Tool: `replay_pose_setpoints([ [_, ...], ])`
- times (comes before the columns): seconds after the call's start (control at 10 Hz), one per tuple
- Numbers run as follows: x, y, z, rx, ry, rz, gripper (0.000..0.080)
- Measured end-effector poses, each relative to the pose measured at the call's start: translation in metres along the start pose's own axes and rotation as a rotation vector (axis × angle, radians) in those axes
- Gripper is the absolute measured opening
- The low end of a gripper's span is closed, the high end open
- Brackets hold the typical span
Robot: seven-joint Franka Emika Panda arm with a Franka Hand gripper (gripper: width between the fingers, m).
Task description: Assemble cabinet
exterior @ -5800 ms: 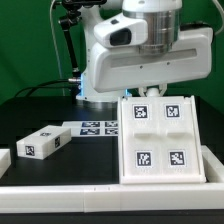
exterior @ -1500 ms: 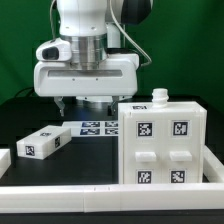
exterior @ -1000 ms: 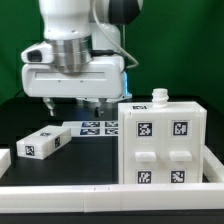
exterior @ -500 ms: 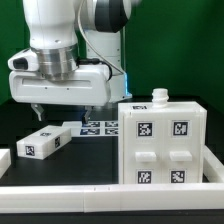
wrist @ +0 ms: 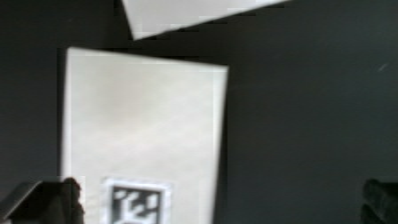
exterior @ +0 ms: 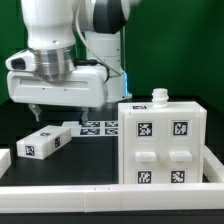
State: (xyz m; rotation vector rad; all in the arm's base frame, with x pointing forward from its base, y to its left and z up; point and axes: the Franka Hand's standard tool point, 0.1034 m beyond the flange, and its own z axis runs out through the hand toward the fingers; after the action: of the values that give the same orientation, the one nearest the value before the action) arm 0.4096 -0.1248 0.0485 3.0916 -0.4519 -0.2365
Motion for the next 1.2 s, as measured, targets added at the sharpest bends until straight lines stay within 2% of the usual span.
replay_pose_setpoints([
  [0.2, 0.006, 0.010, 0.001, -0.005, 0.019, -0.012, 0.0796],
  [0.7, 0.005, 0.007, 0.003, -0.007, 0.013, -0.026, 0.0796],
  [0.9, 0.006, 0.028, 0.017, 0.003, -0.006, -0.020, 0.0796],
  [1.0, 0.009, 0.037, 0.019, 0.010, -0.005, -0.014, 0.0796],
  [1.2, 0.008, 0.038, 0.022, 0.015, -0.010, -0.007, 0.0796],
])
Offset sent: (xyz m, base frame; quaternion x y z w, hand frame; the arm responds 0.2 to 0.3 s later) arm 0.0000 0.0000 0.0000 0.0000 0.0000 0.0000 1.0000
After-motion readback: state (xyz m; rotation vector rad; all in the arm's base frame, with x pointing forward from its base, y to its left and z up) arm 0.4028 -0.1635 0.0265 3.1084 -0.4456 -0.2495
